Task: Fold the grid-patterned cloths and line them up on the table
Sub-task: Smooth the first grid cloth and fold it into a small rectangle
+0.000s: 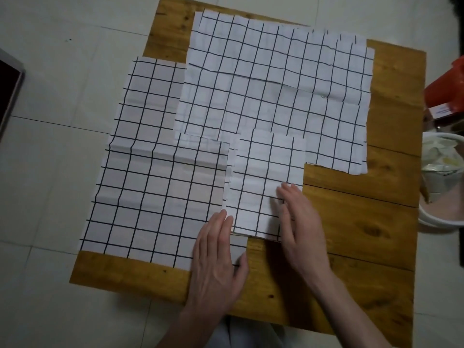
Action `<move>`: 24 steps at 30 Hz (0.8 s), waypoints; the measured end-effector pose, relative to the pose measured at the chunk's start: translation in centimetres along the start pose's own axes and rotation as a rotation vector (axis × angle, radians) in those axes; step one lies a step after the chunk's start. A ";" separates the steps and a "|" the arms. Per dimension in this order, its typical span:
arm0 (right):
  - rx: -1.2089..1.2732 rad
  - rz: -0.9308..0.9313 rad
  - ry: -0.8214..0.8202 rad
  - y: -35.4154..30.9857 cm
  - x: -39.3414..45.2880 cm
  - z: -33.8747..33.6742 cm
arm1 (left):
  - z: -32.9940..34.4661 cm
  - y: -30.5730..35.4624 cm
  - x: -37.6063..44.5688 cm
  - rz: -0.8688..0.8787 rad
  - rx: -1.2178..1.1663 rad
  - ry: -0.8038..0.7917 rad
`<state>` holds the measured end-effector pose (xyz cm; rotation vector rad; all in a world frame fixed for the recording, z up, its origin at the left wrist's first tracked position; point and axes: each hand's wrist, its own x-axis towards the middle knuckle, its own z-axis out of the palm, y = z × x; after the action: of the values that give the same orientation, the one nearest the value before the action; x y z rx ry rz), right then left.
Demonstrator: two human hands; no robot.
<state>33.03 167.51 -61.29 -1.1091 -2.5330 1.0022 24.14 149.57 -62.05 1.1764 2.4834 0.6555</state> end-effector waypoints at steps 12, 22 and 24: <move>-0.645 -0.241 -0.293 4.0 1.9 -2.5 | 1.1 0.1 0.6 0.229 0.149 -0.187; -0.532 0.185 -0.134 -0.6 -2.0 -0.2 | 1.9 0.7 2.0 0.289 0.305 -0.263; -0.501 0.177 -0.122 -0.6 -2.3 -0.3 | 1.7 0.4 2.5 0.254 0.331 -0.257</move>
<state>34.38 165.71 -60.45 -1.4568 -2.9186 0.4832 23.64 152.25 -63.54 1.6019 2.2990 0.1354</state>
